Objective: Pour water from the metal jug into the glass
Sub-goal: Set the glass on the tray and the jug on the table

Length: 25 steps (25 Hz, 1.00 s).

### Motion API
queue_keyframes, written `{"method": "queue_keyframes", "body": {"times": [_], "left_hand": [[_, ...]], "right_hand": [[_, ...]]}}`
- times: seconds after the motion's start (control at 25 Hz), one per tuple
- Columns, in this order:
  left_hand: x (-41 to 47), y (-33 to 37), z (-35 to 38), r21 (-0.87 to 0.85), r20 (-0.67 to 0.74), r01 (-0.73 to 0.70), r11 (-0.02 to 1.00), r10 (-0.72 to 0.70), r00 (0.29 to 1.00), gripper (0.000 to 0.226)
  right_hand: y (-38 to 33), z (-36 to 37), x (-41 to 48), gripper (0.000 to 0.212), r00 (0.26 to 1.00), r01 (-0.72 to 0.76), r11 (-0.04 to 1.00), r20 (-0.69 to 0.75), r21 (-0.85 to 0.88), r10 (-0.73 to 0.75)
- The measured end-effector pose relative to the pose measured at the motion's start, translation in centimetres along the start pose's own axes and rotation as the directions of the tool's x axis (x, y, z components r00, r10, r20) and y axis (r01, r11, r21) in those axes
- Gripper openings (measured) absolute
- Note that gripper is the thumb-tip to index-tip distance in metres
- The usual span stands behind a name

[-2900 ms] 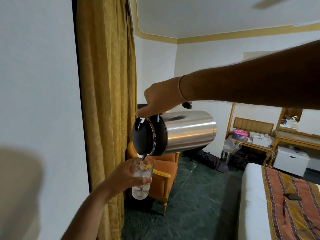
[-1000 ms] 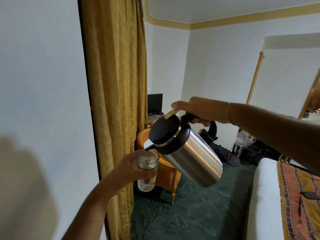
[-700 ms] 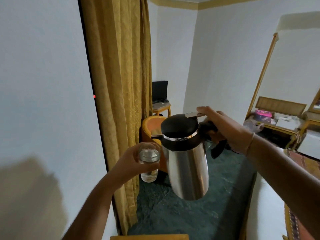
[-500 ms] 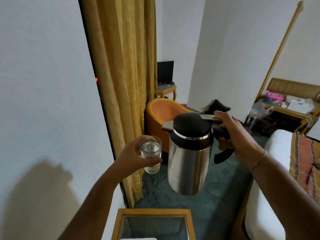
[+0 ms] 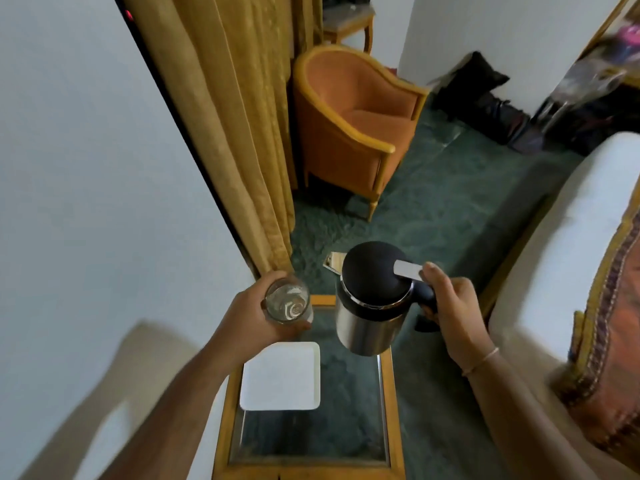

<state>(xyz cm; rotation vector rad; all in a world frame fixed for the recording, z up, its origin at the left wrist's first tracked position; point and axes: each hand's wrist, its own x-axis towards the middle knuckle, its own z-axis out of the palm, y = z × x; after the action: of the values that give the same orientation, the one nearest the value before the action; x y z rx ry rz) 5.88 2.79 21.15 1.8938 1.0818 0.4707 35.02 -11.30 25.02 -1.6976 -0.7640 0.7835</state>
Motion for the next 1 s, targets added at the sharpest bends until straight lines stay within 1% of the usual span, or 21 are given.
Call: {"method": "queue_keyframes", "body": {"times": [0.08,0.2,0.32,0.36,0.48,0.56,0.64,0.72,0.8,0.88,0.92,0.96,1.0], "left_hand": [[0.4,-4.7,2.9,0.023,0.004,0.053,0.998,-0.053,0.999,0.092],[0.8,-11.3,6.6,0.068,-0.001,0.131,0.989,-0.132,0.991,0.085],[1.2,-18.4,10.4,0.097,0.009,0.195,0.976,-0.196,0.981,0.082],[1.2,-20.6,11.6,0.105,0.017,0.203,0.973,-0.206,0.978,0.081],[1.0,-26.3,14.4,0.104,0.027,0.243,0.964,-0.247,0.969,0.082],[0.7,-29.9,16.4,0.118,0.021,0.303,0.946,-0.307,0.951,0.083],[0.1,-33.0,18.0,0.110,0.006,0.354,0.929,-0.357,0.934,0.082],[-0.6,-35.5,19.4,0.105,0.011,0.375,0.921,-0.378,0.926,0.080],[-0.9,-37.9,20.4,0.121,0.016,0.385,0.915,-0.390,0.921,0.079],[-1.1,-39.9,21.1,0.154,0.020,0.396,0.905,-0.404,0.915,0.079],[-1.1,-40.7,21.4,0.165,0.020,0.403,0.900,-0.412,0.911,0.079],[-1.0,-41.4,21.7,0.176,0.019,0.410,0.895,-0.420,0.907,0.079],[-0.8,-41.9,21.9,0.186,0.016,0.419,0.889,-0.429,0.903,0.080]], "right_hand": [[5.2,1.4,0.4,0.119,0.998,-0.059,0.998,-0.012,0.027,0.060],[12.6,3.6,0.7,0.102,0.996,-0.080,0.995,-0.044,0.051,0.082],[19.8,5.6,0.9,0.096,0.987,-0.124,0.987,-0.089,0.099,0.132],[22.2,6.1,0.9,0.089,0.981,-0.136,0.982,-0.123,0.134,0.152],[28.6,7.6,1.0,0.051,0.943,-0.197,0.965,-0.237,0.176,0.235],[32.3,8.8,1.0,0.048,0.911,-0.268,0.939,-0.260,0.214,0.319],[35.0,10.0,1.2,0.034,0.876,-0.335,0.907,-0.269,0.256,0.399],[37.7,10.6,0.9,0.023,0.875,-0.356,0.916,-0.280,0.183,0.396],[40.1,11.1,0.0,0.009,0.901,-0.309,0.950,-0.309,0.034,0.304],[41.6,12.1,-0.3,0.063,0.888,-0.373,0.927,-0.276,0.036,0.368],[41.8,12.7,-0.1,0.076,0.871,-0.417,0.893,-0.206,0.172,0.446],[42.5,13.2,-0.1,0.079,0.880,-0.388,0.912,-0.239,0.135,0.410],[42.9,13.4,0.1,0.078,0.888,-0.363,0.919,-0.241,0.156,0.392]]}}
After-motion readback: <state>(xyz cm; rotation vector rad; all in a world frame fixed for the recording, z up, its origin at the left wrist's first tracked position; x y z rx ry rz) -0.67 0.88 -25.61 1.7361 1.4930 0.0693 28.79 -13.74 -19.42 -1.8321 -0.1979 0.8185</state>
